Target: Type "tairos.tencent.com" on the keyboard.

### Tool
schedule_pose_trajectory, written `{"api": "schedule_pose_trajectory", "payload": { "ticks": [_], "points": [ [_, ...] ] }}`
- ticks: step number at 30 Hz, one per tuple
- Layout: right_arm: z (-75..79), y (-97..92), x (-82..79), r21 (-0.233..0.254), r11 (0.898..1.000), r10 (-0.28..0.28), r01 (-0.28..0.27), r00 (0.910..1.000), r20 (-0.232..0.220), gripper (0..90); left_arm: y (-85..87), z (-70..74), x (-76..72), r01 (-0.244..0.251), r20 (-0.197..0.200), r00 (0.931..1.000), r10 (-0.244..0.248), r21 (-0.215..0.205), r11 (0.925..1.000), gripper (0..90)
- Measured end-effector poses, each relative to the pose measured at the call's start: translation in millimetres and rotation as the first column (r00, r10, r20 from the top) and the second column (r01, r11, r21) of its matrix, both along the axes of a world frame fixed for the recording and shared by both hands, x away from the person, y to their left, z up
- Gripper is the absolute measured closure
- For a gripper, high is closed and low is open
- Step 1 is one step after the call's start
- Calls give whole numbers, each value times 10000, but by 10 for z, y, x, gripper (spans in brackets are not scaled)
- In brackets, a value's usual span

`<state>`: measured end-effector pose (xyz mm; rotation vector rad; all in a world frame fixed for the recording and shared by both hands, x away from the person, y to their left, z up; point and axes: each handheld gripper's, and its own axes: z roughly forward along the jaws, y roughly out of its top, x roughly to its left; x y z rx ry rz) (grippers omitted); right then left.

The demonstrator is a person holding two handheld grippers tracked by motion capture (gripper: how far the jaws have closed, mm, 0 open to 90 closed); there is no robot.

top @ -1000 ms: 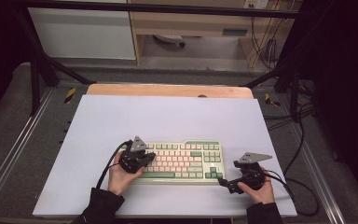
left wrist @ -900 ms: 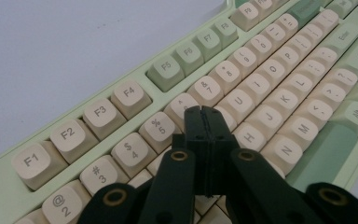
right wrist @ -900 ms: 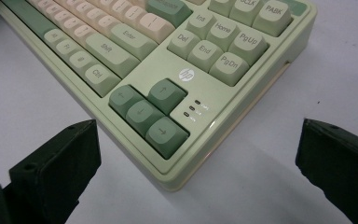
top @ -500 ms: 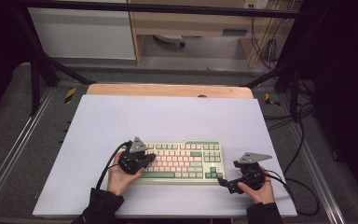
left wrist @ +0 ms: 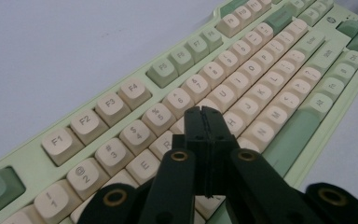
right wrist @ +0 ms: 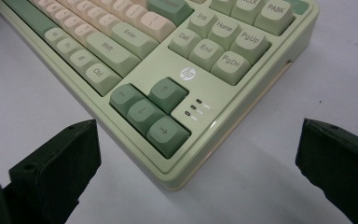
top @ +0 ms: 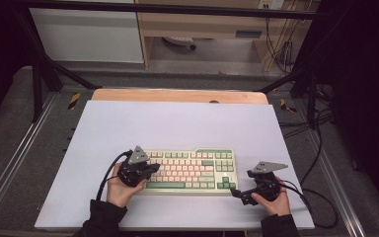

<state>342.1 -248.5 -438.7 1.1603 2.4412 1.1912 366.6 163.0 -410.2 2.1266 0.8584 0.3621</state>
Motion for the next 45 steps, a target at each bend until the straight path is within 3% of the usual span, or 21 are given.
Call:
{"api": "schedule_pose_trajectory", "payload": {
  "ticks": [13,23,35,45],
  "points": [
    [3,-1,-4,22,10000,-26,26,10000,-23,5,270,-1,-53,-438,-52,9990,438,15,9990,900],
    [-1,5,-2,-1,10000,-11,11,10000,-86,5,422,-109,-62,-709,-240,9972,714,207,9973,900],
    [-8,6,1,-29,10000,17,-17,10000,-63,5,450,-179,-60,-797,-277,9964,807,351,9962,900],
    [13,0,-3,170,9998,66,-66,10000,12,5,469,-145,-93,-740,-205,9970,743,144,9972,900]
  ]
}}
